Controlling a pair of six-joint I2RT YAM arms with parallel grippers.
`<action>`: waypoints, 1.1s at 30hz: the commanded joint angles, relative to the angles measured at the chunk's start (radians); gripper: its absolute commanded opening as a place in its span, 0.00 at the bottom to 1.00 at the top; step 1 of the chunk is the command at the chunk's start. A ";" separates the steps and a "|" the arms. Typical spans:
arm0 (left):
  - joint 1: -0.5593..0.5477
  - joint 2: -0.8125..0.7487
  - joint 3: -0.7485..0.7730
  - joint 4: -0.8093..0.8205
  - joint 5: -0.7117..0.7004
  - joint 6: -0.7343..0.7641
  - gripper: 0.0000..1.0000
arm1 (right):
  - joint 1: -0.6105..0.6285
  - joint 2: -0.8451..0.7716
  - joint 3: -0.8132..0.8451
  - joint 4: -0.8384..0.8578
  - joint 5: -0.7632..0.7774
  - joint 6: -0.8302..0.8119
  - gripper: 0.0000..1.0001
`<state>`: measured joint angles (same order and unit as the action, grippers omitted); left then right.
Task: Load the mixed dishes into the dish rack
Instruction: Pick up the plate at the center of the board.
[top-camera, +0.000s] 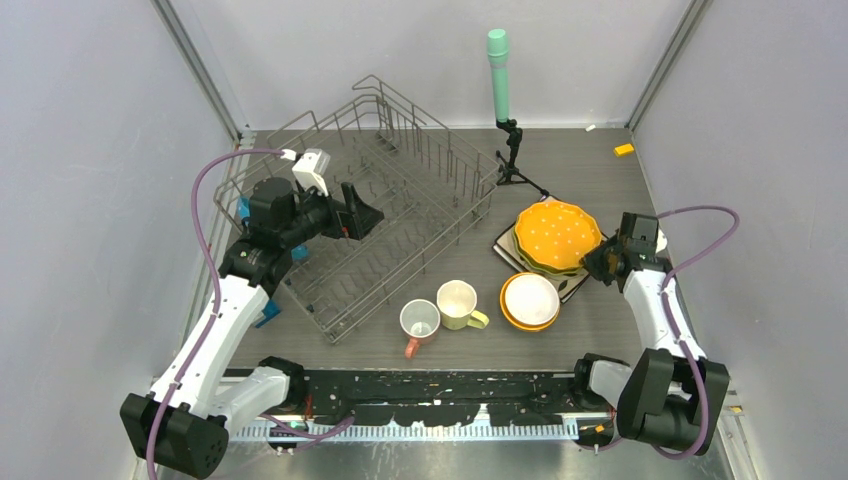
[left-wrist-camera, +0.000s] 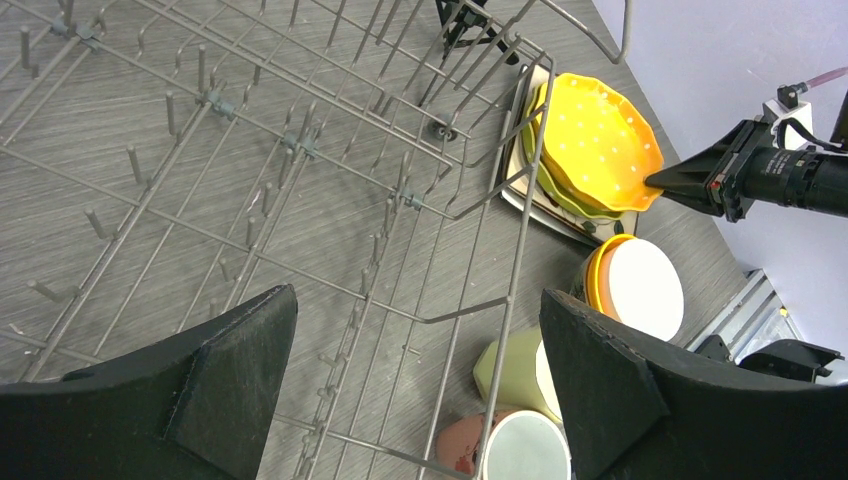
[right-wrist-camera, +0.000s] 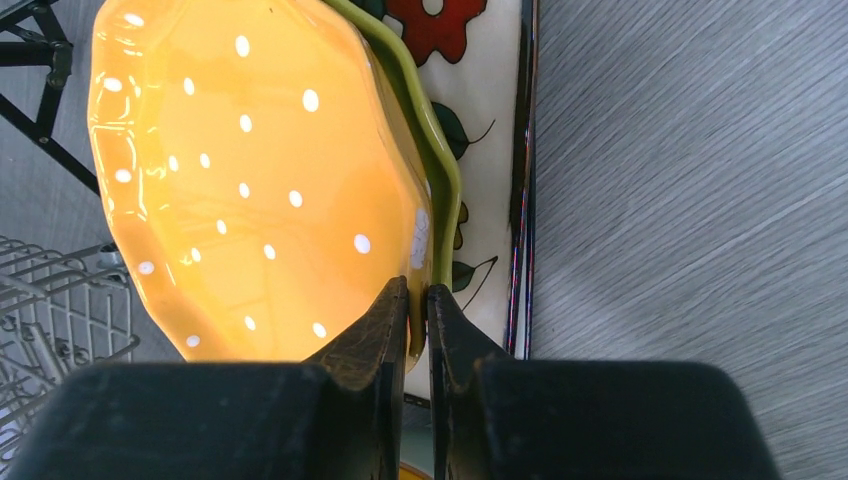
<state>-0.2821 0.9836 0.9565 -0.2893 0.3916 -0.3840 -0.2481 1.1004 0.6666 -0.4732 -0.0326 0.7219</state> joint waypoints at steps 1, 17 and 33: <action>-0.003 -0.021 -0.004 0.021 -0.007 0.005 0.94 | -0.019 -0.069 -0.008 0.103 -0.043 0.075 0.00; -0.003 -0.028 -0.009 0.023 -0.027 0.000 1.00 | -0.038 -0.174 -0.067 0.185 -0.085 0.063 0.00; -0.003 -0.020 -0.012 0.034 -0.021 0.000 1.00 | -0.042 -0.200 -0.039 0.035 0.022 -0.010 0.00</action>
<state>-0.2821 0.9794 0.9512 -0.2890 0.3664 -0.3851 -0.2836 0.9161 0.5629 -0.4652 -0.0517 0.7277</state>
